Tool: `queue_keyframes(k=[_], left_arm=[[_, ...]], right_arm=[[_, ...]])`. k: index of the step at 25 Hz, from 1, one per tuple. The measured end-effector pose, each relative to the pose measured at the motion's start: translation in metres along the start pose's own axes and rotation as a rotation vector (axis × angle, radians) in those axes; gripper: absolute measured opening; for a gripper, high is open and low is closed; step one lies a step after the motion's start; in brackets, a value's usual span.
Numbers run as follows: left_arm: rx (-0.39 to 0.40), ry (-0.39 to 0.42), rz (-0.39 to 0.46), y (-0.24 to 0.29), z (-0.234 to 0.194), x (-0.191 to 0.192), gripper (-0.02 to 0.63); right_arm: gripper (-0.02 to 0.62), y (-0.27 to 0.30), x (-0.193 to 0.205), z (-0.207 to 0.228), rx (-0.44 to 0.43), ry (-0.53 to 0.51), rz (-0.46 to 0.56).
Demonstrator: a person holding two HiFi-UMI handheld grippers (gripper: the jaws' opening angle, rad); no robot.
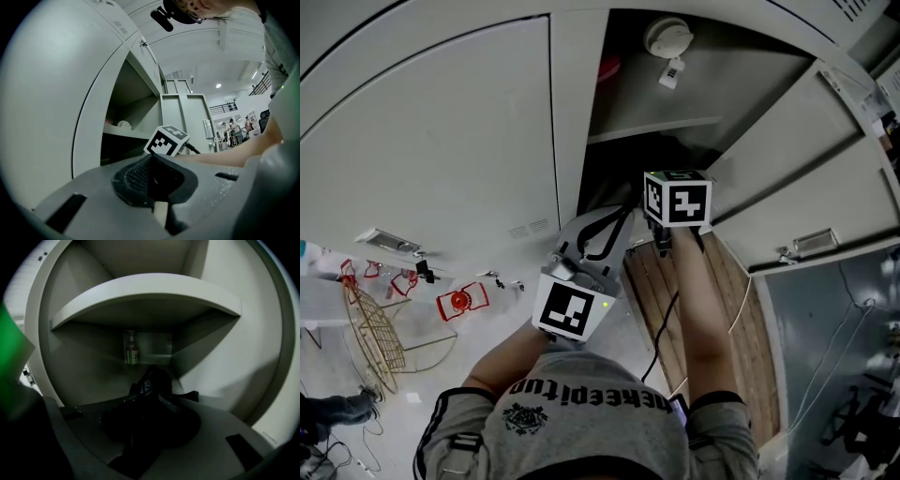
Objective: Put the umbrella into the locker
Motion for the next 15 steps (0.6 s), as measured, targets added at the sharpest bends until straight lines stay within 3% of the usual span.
queue_keyframes(k=[7,15], left_arm=[[0.020,-0.004,0.003,0.005,0.003,-0.002,0.005],[0.030,0.001,-0.003,0.008,0.002,-0.001,0.005]], right_arm=[[0.164,-0.002,0.011,0.001,-0.048,0.022,-0.030],[0.179,0.009,0.010,0.008,-0.088,0.072,-0.061]])
Point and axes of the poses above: the fingertips, and each gripper's own axes: y forward along the fingers, z to its right, x out of its underside, the point moved 8 cm from there along -y, backward along the fingers, and after that the axes turned 15 degrees about -y, right-handed, at the moved point
